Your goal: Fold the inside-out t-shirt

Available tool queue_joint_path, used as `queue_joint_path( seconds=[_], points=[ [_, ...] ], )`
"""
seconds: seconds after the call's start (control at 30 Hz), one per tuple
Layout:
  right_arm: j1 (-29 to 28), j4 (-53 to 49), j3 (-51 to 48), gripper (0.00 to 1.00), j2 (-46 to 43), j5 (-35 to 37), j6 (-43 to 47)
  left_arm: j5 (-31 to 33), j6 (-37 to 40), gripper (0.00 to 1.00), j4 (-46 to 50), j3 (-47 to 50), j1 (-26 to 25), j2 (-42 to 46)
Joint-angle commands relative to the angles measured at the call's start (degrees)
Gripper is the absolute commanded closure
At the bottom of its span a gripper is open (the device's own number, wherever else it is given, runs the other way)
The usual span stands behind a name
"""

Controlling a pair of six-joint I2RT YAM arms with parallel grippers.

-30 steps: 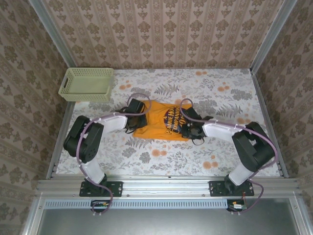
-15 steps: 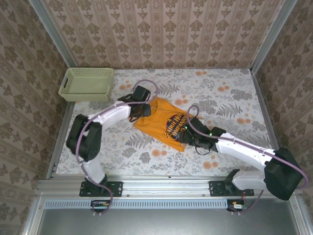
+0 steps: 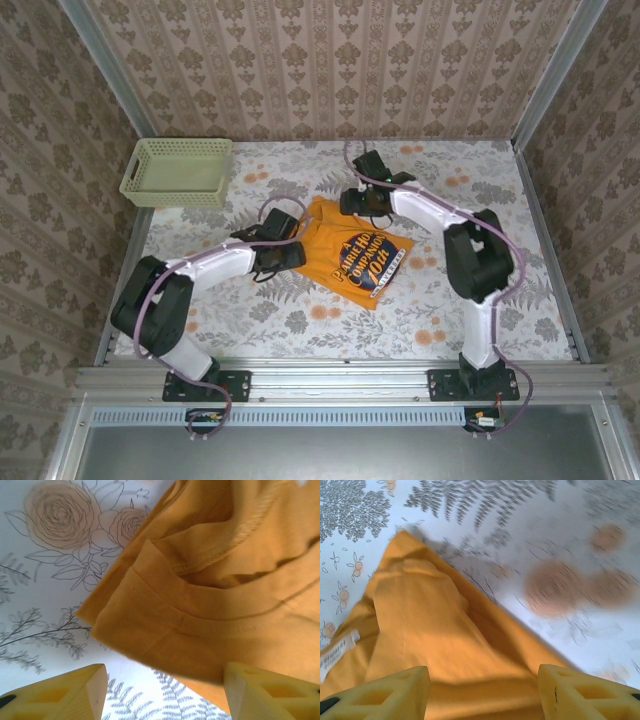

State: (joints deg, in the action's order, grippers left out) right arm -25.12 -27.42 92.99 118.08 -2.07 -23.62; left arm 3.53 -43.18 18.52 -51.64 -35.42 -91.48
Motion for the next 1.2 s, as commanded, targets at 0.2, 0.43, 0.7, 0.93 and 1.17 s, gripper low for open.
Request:
queue_joint_path(
  seconds=[0.2, 0.43, 0.7, 0.93, 1.17],
  points=[
    [-2.23, -8.7, 16.74, 0.44, 14.65, -8.19, 8.16, -5.55, 1.4, 0.43, -6.88, -2.56, 3.23, -6.79],
    [-3.64, -11.92, 17.71, 0.6, 17.22, -2.44, 6.16, -6.07, 5.75, 0.58, -4.82, -7.15, 4.74, -12.49],
    [-3.48, 5.03, -18.04, 0.76, -5.47, 0.72, -7.83, -6.97, 14.57, 0.65, -0.47, -16.0, 3.12, -16.44],
    [-3.78, 11.3, -38.14, 0.71, -22.6, 5.02, -16.45, -8.33, 19.27, 0.68, 0.1, -19.27, 0.03, -17.0],
    [0.82, 6.86, -35.22, 0.61, -26.55, 6.02, -11.08, -7.99, 17.92, 0.65, 0.2, -17.83, 0.79, -15.19]
  ],
)
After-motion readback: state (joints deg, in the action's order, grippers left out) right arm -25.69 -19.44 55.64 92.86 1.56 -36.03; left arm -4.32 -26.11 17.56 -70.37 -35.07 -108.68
